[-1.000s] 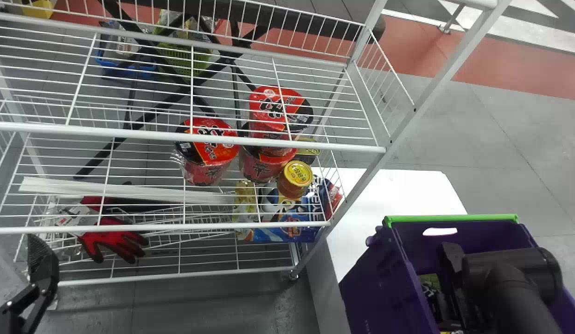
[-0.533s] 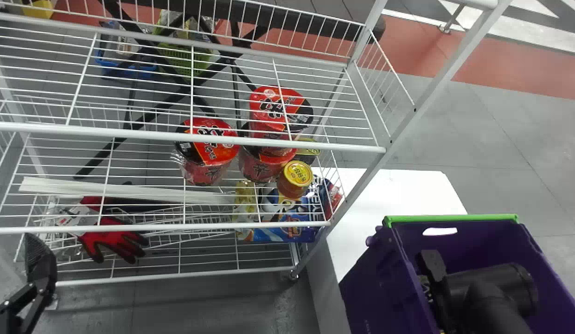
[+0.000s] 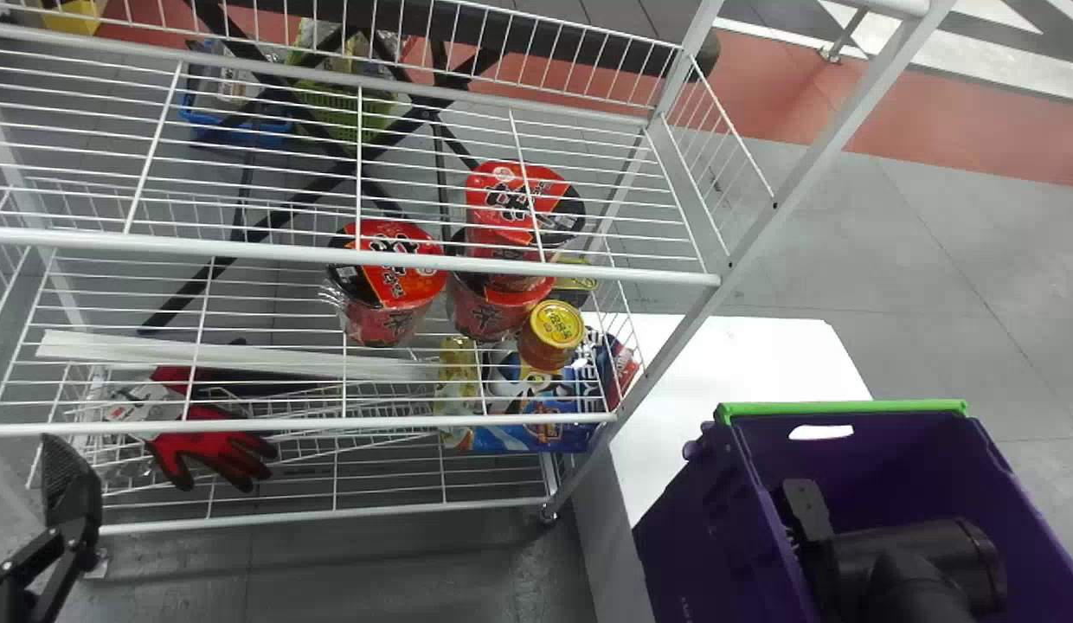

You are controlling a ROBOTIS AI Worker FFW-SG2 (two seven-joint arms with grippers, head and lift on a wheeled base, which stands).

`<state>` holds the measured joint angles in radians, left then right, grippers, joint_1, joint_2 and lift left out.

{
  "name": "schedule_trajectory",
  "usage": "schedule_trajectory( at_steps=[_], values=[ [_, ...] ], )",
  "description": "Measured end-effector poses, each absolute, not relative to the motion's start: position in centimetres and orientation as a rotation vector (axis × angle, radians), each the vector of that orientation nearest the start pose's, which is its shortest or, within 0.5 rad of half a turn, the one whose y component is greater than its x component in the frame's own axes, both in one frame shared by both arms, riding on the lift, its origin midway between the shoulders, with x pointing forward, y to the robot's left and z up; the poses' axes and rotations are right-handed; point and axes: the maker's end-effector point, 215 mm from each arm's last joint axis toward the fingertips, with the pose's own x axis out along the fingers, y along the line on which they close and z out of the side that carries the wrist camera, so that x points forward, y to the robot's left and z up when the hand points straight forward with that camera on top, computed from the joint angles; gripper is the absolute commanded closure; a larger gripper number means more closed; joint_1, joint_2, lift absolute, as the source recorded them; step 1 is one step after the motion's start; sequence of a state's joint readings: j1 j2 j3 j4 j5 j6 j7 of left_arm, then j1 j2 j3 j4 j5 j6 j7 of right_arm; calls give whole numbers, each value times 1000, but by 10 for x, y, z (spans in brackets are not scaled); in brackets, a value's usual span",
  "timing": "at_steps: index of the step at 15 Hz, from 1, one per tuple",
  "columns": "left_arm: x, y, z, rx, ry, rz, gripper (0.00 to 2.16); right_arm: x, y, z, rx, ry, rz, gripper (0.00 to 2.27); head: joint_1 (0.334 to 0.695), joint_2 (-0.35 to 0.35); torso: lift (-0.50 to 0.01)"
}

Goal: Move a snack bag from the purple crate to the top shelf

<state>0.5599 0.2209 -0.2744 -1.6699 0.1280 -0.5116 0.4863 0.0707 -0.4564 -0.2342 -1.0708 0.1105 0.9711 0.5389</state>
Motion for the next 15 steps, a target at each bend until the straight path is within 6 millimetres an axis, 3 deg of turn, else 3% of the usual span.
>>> schedule_trajectory(
  at_steps=[3,7,15],
  values=[
    [364,236,-433,-78,18,200,80,233,-540,-679,91,1458,-105,1747,695,-350,-436],
    [363,236,-436,-78,24,204,80,244,-534,-663,228,1392,-101,1747,695,-350,-420],
    [364,236,-436,-78,24,205,80,249,-533,-663,207,1374,-90,1747,695,-350,-388]
  ],
)
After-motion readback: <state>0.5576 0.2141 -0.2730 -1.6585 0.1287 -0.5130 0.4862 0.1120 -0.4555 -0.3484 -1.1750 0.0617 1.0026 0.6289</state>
